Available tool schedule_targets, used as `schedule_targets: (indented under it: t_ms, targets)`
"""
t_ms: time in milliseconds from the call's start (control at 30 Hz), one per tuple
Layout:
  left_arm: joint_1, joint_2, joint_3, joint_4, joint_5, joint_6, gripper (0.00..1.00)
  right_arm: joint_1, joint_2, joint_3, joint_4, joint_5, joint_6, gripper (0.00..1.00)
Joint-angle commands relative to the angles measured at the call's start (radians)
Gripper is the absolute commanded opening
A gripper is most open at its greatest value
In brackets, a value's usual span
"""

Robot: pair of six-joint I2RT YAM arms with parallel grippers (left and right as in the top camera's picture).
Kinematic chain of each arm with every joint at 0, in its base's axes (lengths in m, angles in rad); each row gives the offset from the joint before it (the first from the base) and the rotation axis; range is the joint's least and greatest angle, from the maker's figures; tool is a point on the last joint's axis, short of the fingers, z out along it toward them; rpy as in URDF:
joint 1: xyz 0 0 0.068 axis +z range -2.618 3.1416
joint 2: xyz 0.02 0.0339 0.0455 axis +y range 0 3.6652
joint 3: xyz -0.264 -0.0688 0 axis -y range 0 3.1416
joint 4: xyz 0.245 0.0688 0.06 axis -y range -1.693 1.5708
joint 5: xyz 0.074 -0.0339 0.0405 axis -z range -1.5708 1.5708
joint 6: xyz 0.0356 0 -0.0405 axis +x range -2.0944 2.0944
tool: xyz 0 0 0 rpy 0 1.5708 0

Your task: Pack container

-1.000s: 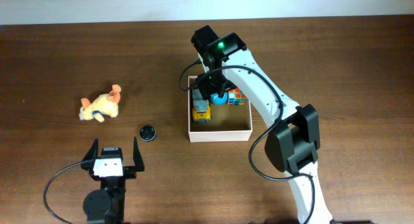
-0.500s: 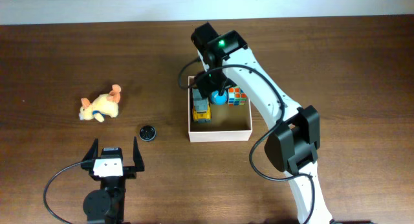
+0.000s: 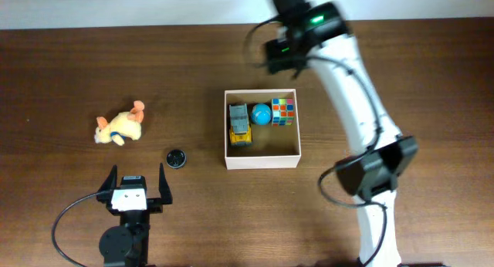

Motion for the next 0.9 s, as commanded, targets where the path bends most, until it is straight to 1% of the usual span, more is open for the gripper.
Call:
schedule_targets:
  t_ms: [0, 100, 167, 300, 333, 867]
  targets:
    - [0.007, -0.008, -0.004, -0.004, 0.003, 0.020, 0.99, -0.127, -0.014, 0.010, -0.006, 0.077, 0.132, 0.88]
    - [0.007, -0.008, -0.004, -0.004, 0.003, 0.020, 0.99, -0.218, -0.012, 0.006, -0.006, 0.073, 0.197, 0.89]
    - [0.007, -0.008, -0.004, -0.004, 0.003, 0.020, 0.99, -0.260, -0.012, 0.004, -0.006, 0.072, 0.198, 0.91]
    - [0.007, -0.008, -0.004, -0.004, 0.003, 0.019, 0.99, -0.318, -0.012, 0.001, -0.006, 0.073, 0.193, 0.99]
    - [0.007, -0.008, -0.004, -0.004, 0.003, 0.020, 0.99, -0.327, -0.012, 0.001, -0.006, 0.073, 0.190, 0.99]
    - [0.007, -0.008, -0.004, -0.004, 0.003, 0.020, 0.99, -0.344, -0.012, 0.001, -0.014, 0.072, 0.191, 0.99]
